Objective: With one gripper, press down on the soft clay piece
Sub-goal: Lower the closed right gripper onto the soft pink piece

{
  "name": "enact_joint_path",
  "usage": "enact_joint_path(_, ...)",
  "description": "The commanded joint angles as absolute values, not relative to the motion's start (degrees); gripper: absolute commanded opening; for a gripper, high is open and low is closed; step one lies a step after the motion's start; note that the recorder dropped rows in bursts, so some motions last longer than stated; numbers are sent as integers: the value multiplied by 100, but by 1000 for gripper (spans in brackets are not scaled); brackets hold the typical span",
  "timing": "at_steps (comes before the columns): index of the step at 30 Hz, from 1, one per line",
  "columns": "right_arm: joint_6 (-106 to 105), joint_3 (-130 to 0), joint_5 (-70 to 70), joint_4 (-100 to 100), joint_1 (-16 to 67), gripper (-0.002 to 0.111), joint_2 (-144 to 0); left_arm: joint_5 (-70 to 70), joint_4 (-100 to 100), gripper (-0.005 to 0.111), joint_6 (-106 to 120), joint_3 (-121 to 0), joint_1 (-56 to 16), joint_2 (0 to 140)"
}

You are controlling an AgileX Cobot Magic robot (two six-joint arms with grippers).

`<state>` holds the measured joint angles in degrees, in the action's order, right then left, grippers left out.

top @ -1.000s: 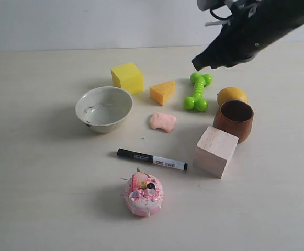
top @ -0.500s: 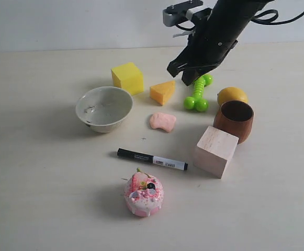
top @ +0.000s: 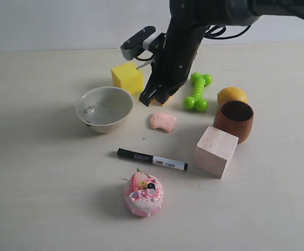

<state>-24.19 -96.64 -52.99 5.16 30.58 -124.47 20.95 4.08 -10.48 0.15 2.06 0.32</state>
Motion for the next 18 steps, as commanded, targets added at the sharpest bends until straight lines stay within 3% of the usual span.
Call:
enact_joint_path(1,-2390,-9712,-5268,339,3067,0,-12671,2048,428,0,-1015,0,173,0)
enact_joint_path(18,-1911,-10171,-5638,172,3067,0,-12924,2048,428,0,-1015,0,173,0)
